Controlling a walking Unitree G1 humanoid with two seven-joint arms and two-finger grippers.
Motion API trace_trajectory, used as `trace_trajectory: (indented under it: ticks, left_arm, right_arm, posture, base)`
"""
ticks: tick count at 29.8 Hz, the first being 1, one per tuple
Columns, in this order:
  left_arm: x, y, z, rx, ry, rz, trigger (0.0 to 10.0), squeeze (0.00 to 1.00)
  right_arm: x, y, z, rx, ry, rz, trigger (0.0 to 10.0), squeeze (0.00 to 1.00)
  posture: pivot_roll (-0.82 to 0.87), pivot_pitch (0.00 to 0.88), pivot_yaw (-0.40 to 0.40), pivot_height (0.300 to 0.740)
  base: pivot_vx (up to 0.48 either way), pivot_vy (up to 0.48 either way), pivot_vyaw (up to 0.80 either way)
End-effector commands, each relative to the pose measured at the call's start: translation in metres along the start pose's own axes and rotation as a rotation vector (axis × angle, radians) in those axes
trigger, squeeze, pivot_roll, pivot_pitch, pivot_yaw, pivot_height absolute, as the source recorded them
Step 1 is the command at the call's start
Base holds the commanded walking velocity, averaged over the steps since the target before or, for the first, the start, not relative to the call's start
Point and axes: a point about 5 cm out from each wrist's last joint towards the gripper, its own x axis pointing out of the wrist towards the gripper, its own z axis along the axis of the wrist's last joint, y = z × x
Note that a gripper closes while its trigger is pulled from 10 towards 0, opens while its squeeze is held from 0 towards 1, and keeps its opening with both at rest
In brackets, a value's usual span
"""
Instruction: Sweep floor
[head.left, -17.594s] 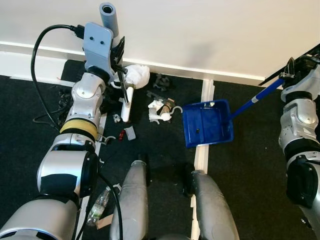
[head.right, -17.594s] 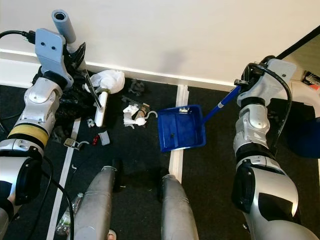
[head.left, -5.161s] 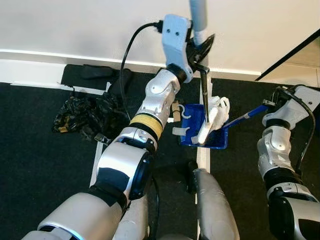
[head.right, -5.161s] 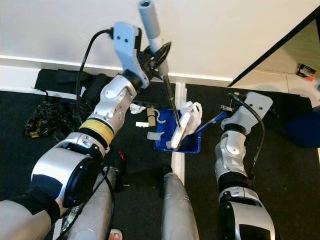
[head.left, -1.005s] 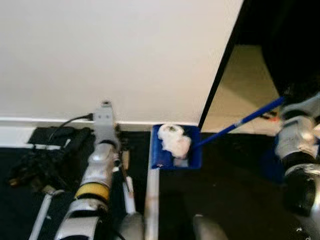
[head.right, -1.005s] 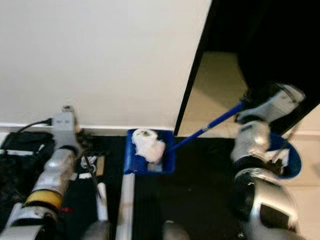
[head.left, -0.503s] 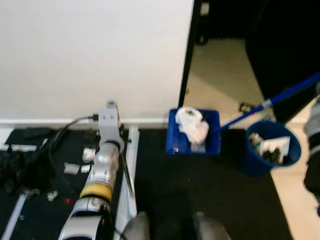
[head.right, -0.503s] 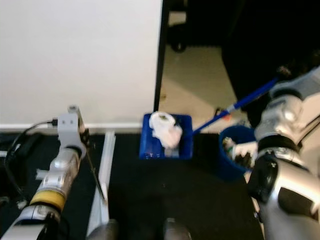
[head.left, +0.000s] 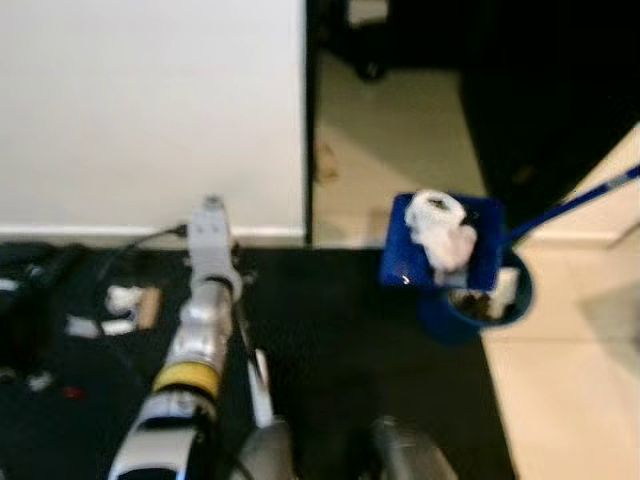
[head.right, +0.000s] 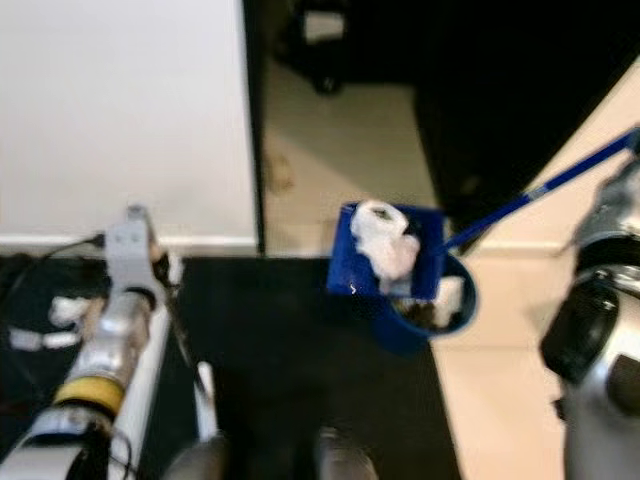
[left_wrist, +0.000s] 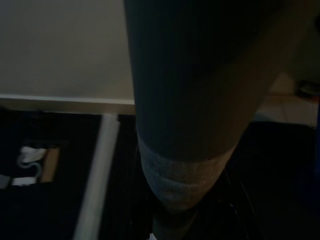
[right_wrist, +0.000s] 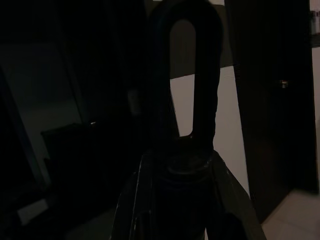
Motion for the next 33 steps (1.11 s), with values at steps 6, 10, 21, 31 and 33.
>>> trace_trajectory:
  ticks: [6, 10, 21, 31, 33]
  left_arm:
    - [0.001, 0.000, 0.000, 0.004, -0.006, -0.003, 10.0, 0.00]
    - [0.002, 0.001, 0.001, 0.007, -0.004, 0.000, 10.0, 0.00]
    - [0.004, 0.009, 0.003, -0.017, -0.015, 0.074, 10.0, 0.00]
    - [0.005, 0.012, 0.004, -0.015, -0.009, 0.097, 10.0, 0.00]
    - [0.005, 0.013, 0.004, -0.015, -0.003, 0.097, 10.0, 0.00]
  right_arm:
    - [0.001, -0.006, 0.007, -0.031, -0.053, -0.066, 10.0, 0.00]
    - [0.000, -0.006, 0.006, -0.048, -0.055, -0.074, 10.0, 0.00]
    - [0.001, 0.002, 0.010, -0.088, -0.092, -0.123, 10.0, 0.00]
    - [-0.002, 0.008, 0.007, -0.119, -0.094, -0.157, 10.0, 0.00]
    - [-0.003, 0.013, 0.005, -0.137, -0.098, -0.146, 10.0, 0.00]
  posture:
    - [0.03, 0.006, -0.059, 0.740]
    - [0.03, 0.004, -0.057, 0.740]
    - [0.03, 0.003, -0.055, 0.740]
    - [0.04, 0.016, -0.060, 0.740]
    - [0.04, 0.019, -0.060, 0.740]
  base:
    - [0.000, -0.480, 0.00]
    - [0.000, -0.480, 0.00]
    - [0.000, -0.078, 0.00]
    - [0.000, 0.000, 0.00]
    - [0.000, 0.000, 0.00]
